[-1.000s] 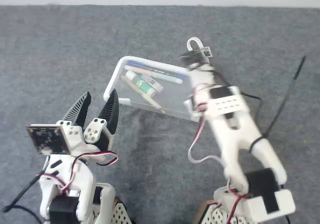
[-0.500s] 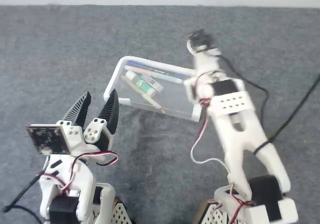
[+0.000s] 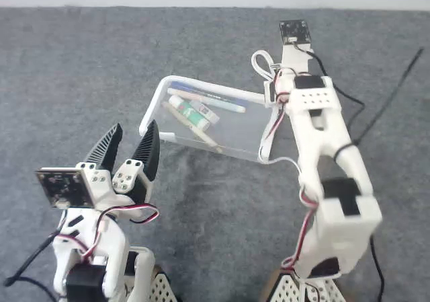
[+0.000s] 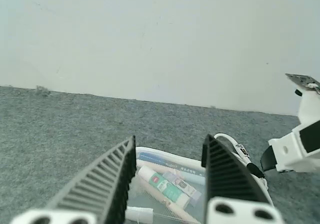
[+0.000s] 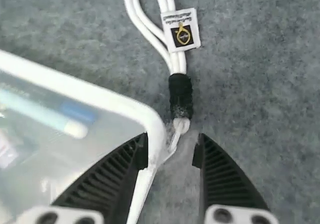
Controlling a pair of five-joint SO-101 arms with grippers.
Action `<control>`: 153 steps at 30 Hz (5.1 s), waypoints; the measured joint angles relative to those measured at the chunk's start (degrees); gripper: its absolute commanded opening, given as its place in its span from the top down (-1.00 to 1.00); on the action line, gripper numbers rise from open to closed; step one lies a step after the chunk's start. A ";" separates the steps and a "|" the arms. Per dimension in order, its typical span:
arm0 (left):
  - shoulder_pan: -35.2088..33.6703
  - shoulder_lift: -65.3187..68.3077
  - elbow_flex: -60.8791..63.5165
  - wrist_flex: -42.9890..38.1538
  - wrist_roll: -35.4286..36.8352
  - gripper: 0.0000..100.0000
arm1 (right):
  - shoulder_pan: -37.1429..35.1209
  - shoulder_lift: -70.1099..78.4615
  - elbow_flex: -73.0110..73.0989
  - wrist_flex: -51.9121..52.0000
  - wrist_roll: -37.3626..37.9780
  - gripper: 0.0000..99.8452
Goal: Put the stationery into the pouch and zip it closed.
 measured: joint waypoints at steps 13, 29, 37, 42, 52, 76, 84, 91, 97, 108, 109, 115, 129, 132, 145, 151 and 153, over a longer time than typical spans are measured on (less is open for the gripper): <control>0.00 0.00 0.00 0.00 0.00 0.59 | -0.09 13.80 -9.85 0.00 0.00 0.69; 0.00 0.00 0.00 0.00 0.00 0.59 | 2.02 20.92 -16.44 -0.09 3.43 1.00; 0.00 0.00 0.00 0.00 0.00 0.59 | 2.20 18.02 -17.32 6.42 9.05 0.99; 0.00 0.00 0.00 0.00 0.00 0.59 | 1.93 11.16 -17.23 10.73 9.58 0.99; 0.00 0.00 0.00 0.00 0.00 0.59 | 1.23 -5.54 -17.23 11.78 9.85 0.99; 0.00 0.00 0.00 0.00 0.00 0.59 | -7.91 -22.77 -19.25 1.14 21.45 0.99; -0.09 0.00 0.97 0.00 0.00 0.59 | -13.80 -22.77 -28.48 1.14 21.54 0.99; 0.00 0.00 0.97 0.00 0.00 0.59 | -20.40 -22.77 -28.84 8.09 21.54 0.99; 0.00 0.00 0.97 0.00 0.00 0.59 | -22.59 -25.14 -29.19 20.84 21.10 0.99; -0.09 0.00 0.18 0.79 0.00 0.43 | -26.20 -32.62 -29.19 23.74 18.55 0.99; -0.09 0.00 -0.79 1.76 0.00 0.41 | -27.16 -32.97 -29.19 24.35 18.55 0.99; 4.48 0.00 -5.36 6.68 1.76 0.35 | -30.68 -34.37 -29.19 27.25 15.30 0.99; 8.62 0.00 -10.99 11.43 1.14 0.33 | -34.73 -35.43 -26.90 29.19 14.15 0.99; 8.62 0.00 -8.35 9.14 0.88 0.34 | -36.40 -35.52 -26.90 30.77 14.15 0.99; 8.70 0.00 -2.11 3.34 -1.41 0.65 | -37.80 -37.45 -26.90 32.09 14.15 0.99; 10.73 0.00 2.46 -1.93 -2.99 0.76 | -37.89 -37.45 -26.90 32.09 12.31 0.99; 12.66 0.00 3.16 -2.55 -5.63 0.84 | -37.89 -37.45 -26.90 32.09 11.87 0.99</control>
